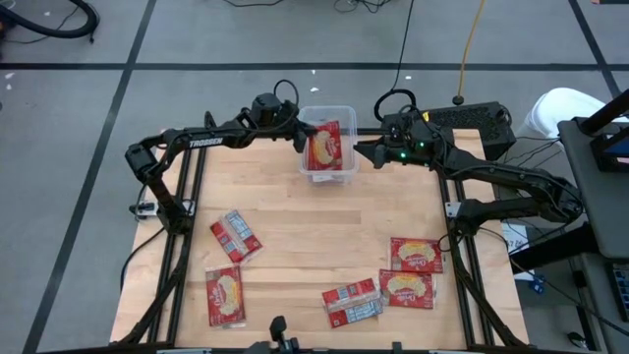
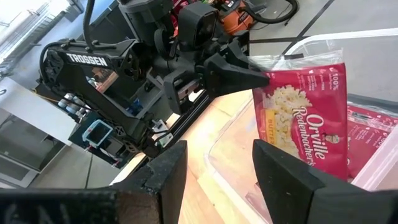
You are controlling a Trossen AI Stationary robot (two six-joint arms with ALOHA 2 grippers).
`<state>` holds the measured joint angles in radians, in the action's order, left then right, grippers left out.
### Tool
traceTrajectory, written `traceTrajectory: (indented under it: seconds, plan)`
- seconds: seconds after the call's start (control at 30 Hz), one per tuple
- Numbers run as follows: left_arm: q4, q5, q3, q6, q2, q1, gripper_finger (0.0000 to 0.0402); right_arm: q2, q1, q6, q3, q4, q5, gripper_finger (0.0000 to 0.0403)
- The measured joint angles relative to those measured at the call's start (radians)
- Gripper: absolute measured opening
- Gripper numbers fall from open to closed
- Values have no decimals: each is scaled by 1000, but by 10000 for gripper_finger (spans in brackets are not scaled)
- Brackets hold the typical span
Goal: Sort popcorn bags into baskets
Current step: Put the red popcorn bag into the transparent container
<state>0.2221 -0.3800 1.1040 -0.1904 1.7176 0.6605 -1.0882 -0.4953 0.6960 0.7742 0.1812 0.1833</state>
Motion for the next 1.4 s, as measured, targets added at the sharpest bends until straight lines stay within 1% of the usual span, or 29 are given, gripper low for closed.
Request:
traceTrajectory:
  seconds: [0.43, 0.57, 0.7, 0.77, 0.87, 0.97, 1.03, 1.07, 1.13, 1.2, 1.23, 1.3, 1.4]
  plan:
    - [-33, 74, 1, -13, 0, 0, 150, 0, 0, 0, 0, -2, 0, 173]
    - [-41, 110, 1, -9, -19, 7, 166, 0, 0, 0, 0, -14, 0, 173]
    - [-53, 165, 1, 36, -61, 22, 175, 0, 0, 0, 0, -39, 0, 173]
    - [-46, 176, 1, 53, -82, 33, 177, -1, 0, 0, 0, -42, 0, 173]
    - [-65, 152, 1, 47, -114, 56, 176, -1, 0, -1, 0, -44, 0, 173]
    - [-77, 66, 1, 38, -130, 62, 169, -1, 0, 8, 0, -44, 0, 173]
    - [-110, 12, 5, 32, -146, 52, 160, -1, -1, 25, 0, -44, -3, 173]
    - [-153, 3, 26, 37, -149, 40, 154, -1, -1, 31, 0, -43, -6, 173]
    - [-272, 2, 91, 65, -149, 20, 140, -1, -1, 48, 0, -32, -25, 173]
    - [-426, 1, 166, 116, -147, 3, 126, -1, -1, 79, 0, -17, -32, 173]
    - [-475, 6, 201, 149, -143, -8, 119, -1, -1, 98, 3, -14, -32, 173]
    - [-528, 19, 250, 193, -136, -31, 107, -1, -1, 110, 23, -22, -32, 173]
    - [-557, 15, 276, 180, -133, -35, 92, 0, 0, 77, 85, -65, -50, 172]
